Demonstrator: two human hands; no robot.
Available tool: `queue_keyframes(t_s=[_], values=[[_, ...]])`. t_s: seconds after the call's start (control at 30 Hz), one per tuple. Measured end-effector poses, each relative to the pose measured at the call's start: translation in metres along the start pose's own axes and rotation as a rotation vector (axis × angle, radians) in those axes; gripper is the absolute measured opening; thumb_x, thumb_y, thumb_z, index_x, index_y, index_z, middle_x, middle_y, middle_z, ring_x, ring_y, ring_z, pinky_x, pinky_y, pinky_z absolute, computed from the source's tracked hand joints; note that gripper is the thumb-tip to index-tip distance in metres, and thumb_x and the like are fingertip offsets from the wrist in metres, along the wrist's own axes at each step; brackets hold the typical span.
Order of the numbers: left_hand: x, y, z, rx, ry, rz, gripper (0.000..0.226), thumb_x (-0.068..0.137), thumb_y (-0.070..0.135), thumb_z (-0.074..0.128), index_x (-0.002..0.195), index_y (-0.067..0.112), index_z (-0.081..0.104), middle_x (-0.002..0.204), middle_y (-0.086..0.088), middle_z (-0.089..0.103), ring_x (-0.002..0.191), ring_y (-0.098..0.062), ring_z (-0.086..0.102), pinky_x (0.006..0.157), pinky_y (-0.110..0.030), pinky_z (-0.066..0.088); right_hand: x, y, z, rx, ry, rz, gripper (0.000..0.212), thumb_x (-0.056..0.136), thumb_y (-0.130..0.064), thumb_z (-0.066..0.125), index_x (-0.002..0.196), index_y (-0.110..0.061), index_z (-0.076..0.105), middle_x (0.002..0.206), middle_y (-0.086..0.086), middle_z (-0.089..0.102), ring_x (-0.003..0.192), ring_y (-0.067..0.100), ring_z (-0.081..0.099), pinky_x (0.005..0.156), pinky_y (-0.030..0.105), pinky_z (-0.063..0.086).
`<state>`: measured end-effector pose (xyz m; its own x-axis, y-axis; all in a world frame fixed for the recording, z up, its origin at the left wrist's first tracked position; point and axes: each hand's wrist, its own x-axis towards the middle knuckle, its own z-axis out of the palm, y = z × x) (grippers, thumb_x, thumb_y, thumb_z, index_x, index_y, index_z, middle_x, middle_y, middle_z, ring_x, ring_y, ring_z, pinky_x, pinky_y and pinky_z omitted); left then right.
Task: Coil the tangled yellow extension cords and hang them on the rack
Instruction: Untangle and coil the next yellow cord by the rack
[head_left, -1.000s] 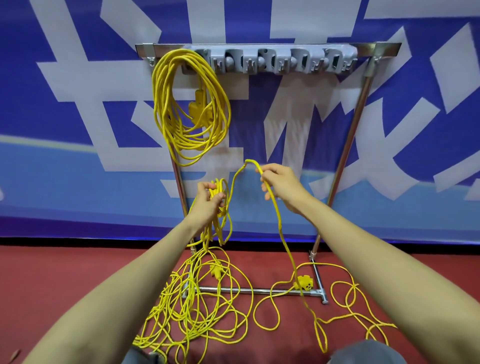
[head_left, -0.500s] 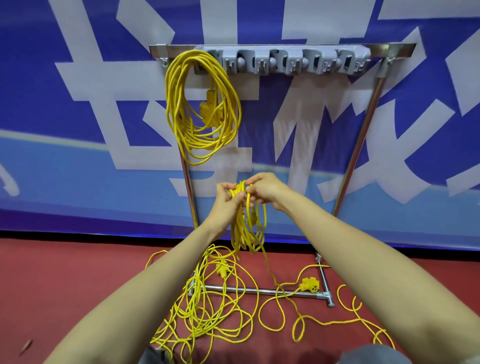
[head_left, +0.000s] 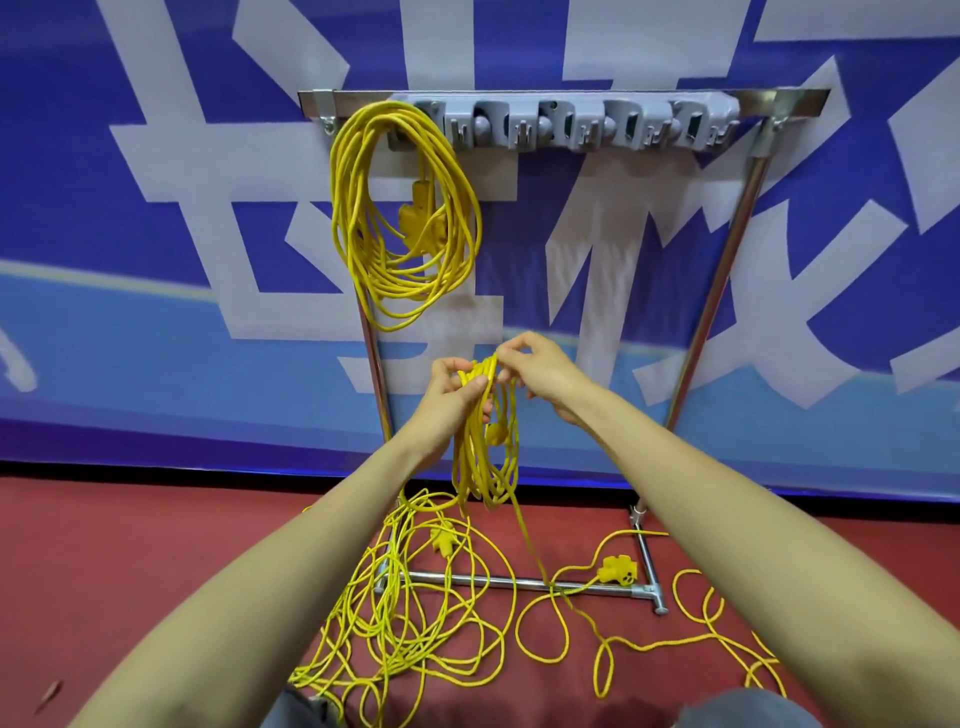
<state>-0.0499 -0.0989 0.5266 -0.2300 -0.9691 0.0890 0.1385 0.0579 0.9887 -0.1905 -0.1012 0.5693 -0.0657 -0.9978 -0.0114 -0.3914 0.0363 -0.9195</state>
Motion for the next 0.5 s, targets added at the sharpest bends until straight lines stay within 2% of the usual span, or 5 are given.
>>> queue_keyframes(t_s=[0.1,0.2,0.33,0.43,0.5], values=[[-0.001,0.004,-0.004,-0.040,-0.022,-0.025,0.019,0.099,-0.002,0.044,0.102,0.013,0.033,0.082,-0.014,0.057,0.052,-0.012,0.056,0.052,-0.024,0.050,0.007,0.008,-0.009,-0.157,0.032,-0.050,0.025,0.093,-0.008,0.050,0.114,-0.014,0.062,0.103,0.005,0.056,0.096,0.017,0.054,0.079,0.024,0.043],[-0.002,0.007,-0.005,-0.085,-0.064,-0.031,0.019,0.098,-0.003,0.044,0.104,0.010,0.032,0.083,-0.015,0.059,0.052,-0.014,0.056,0.050,-0.024,0.050,0.006,0.015,-0.012,-0.305,-0.041,-0.131,0.028,0.090,-0.014,0.060,0.117,-0.016,0.063,0.115,0.007,0.058,0.109,0.020,0.055,0.090,0.031,0.045],[-0.001,0.007,-0.003,-0.124,-0.080,-0.058,0.017,0.099,-0.001,0.045,0.100,0.012,0.034,0.085,-0.017,0.060,0.052,-0.016,0.058,0.050,-0.025,0.051,0.004,0.013,-0.011,-0.321,0.053,-0.242,0.020,0.089,-0.019,0.063,0.106,-0.011,0.069,0.101,0.004,0.068,0.096,0.017,0.060,0.086,0.032,0.049],[0.001,0.006,-0.002,-0.157,-0.083,-0.082,0.015,0.099,0.001,0.045,0.099,0.013,0.035,0.086,-0.016,0.061,0.050,-0.016,0.057,0.048,-0.027,0.051,0.002,0.011,-0.009,-0.377,0.065,-0.300,0.026,0.091,-0.020,0.060,0.115,-0.012,0.067,0.103,0.002,0.068,0.096,0.014,0.060,0.079,0.021,0.044],[0.003,0.007,-0.002,-0.165,-0.074,-0.092,0.013,0.100,0.003,0.044,0.098,0.013,0.037,0.084,-0.016,0.062,0.049,-0.016,0.057,0.047,-0.027,0.051,0.002,0.011,-0.009,-0.382,0.048,-0.313,0.024,0.092,-0.020,0.058,0.111,-0.012,0.070,0.102,0.004,0.070,0.095,0.015,0.063,0.073,0.017,0.043]])
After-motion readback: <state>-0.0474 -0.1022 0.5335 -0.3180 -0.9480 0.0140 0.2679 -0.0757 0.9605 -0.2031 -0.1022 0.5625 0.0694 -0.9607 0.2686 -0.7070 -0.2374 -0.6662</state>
